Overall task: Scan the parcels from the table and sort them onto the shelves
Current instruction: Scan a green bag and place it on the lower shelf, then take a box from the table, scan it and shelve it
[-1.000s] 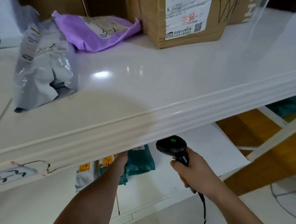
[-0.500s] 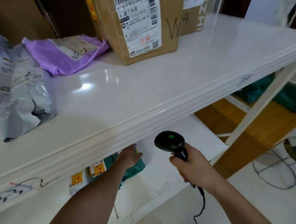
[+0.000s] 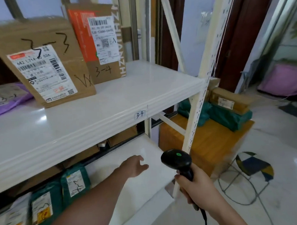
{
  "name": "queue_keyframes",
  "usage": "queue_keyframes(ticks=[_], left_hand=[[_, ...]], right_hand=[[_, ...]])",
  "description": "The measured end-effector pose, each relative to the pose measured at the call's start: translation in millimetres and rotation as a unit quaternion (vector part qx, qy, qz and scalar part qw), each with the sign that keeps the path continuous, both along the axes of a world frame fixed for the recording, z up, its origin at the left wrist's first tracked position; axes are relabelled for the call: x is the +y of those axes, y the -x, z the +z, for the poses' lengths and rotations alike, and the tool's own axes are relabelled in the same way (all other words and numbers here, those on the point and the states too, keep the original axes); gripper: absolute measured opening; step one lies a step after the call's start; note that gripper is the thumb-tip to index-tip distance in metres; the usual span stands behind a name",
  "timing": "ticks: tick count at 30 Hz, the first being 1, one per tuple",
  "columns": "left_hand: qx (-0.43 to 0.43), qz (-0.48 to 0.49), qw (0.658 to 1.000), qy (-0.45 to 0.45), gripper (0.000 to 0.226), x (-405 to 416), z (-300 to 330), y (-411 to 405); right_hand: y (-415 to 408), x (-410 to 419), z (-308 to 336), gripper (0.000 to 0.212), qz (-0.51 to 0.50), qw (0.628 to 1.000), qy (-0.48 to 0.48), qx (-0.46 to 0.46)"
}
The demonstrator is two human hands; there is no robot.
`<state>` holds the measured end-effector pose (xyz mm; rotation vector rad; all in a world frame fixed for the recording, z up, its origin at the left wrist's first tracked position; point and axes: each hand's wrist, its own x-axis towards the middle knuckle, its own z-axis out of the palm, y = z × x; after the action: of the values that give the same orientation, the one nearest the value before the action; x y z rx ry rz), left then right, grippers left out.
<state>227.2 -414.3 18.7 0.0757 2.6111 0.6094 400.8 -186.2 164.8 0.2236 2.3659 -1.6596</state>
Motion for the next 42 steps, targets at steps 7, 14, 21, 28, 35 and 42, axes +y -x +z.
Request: queue_keyframes(ticks=[7, 14, 21, 28, 35, 42], left_hand=[[-0.011, -0.089, 0.995, -0.039, 0.041, 168, 19, 15], [-0.003, -0.180, 0.982, -0.055, 0.076, 306, 31, 48], [0.016, -0.198, 0.979, -0.038, 0.082, 409, 22, 120], [0.045, -0.245, 0.968, 0.000, 0.084, 488, 13, 221], [0.048, -0.245, 0.968, 0.013, 0.080, 540, 14, 302], [0.044, -0.179, 0.983, 0.012, 0.074, 581, 12, 381]], right_hand=[[-11, 129, 6, 0.017, -0.087, 0.995, -0.035, 0.024], [-14, 241, 11, 0.017, -0.168, 0.985, -0.041, 0.026], [28, 324, 5, 0.032, -0.234, 0.970, -0.058, 0.030], [115, 383, 4, 0.017, -0.266, 0.961, -0.059, 0.050], [206, 435, 2, 0.014, -0.261, 0.963, -0.058, 0.042], [305, 506, -5, 0.019, -0.193, 0.974, -0.099, 0.057]])
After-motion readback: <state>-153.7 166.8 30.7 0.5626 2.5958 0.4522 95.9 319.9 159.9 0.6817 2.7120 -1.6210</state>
